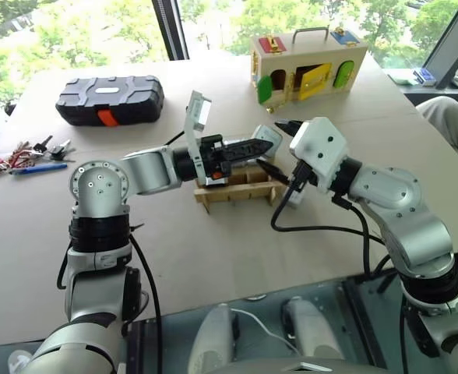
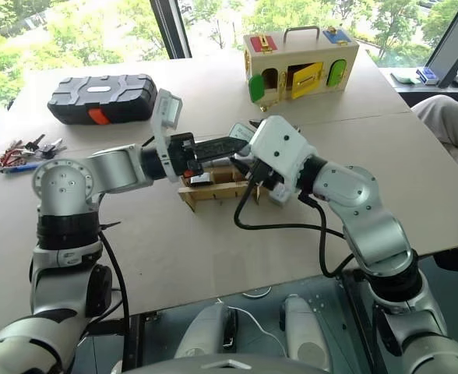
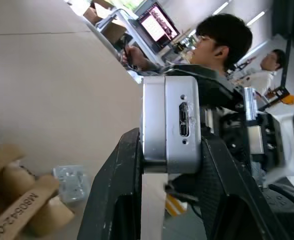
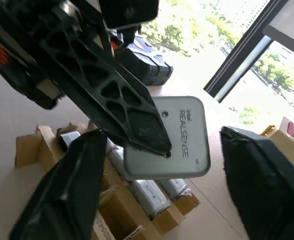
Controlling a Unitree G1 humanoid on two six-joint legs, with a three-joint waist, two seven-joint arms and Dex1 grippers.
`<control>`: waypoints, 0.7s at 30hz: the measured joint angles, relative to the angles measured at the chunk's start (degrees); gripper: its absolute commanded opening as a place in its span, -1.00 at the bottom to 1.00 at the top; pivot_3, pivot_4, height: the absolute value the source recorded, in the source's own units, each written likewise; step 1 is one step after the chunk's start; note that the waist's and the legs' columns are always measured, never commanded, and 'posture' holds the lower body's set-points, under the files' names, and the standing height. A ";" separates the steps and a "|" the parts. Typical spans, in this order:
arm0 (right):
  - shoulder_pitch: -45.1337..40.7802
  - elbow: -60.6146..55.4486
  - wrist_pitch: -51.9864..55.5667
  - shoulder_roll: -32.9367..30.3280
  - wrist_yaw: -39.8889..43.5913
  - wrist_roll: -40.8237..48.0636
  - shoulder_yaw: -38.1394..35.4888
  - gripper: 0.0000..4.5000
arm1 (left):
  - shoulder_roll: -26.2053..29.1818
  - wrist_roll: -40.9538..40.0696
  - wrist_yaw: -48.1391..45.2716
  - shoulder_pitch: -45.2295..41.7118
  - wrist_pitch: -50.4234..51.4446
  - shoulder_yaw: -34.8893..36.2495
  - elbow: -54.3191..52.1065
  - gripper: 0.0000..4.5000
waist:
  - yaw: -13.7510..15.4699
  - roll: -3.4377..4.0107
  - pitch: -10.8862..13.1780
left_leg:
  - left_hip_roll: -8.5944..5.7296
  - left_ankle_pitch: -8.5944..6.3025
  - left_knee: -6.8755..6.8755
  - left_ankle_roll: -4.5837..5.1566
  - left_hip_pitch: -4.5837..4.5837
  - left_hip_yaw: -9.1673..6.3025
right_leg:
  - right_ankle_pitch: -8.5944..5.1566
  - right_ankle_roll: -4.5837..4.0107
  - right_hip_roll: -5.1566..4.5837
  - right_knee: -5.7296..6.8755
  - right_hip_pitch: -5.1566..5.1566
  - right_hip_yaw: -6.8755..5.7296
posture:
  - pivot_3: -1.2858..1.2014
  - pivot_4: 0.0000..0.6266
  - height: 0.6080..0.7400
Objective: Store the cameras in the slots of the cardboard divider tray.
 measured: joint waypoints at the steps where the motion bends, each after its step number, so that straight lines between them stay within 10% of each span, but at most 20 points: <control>1: 0.59 -0.81 0.24 -0.25 -0.09 0.26 -0.45 0.95 | -0.01 0.81 -0.53 -0.21 -0.03 -0.19 0.00 -0.61 | 0.02 0.00 0.00 | -0.01 0.00 0.00 0.00 0.00 0.00 | 0.00 0.00 0.00 0.00 0.00 0.00 | 0.03 -0.52 1.00; 9: 17.27 -3.22 3.62 -10.42 7.99 12.14 -18.93 0.95 | 12.12 27.74 -29.70 -6.46 -17.73 -14.01 5.44 -0.61 | 1.32 -0.01 0.01 | -0.18 -0.01 -0.05 0.01 -0.06 0.06 | -0.09 -0.11 -0.08 -0.17 0.03 0.00 | 0.03 -0.52 1.00; 21: 19.29 2.95 -2.22 -19.24 19.40 26.05 -32.28 0.95 | 5.50 64.15 -63.86 -18.84 -59.46 -29.71 43.36 -0.61 | 1.11 -0.03 0.02 | -0.08 -0.04 -0.01 0.09 -0.09 0.04 | -0.06 0.07 0.02 -0.22 0.12 0.02 | 0.03 -0.52 1.00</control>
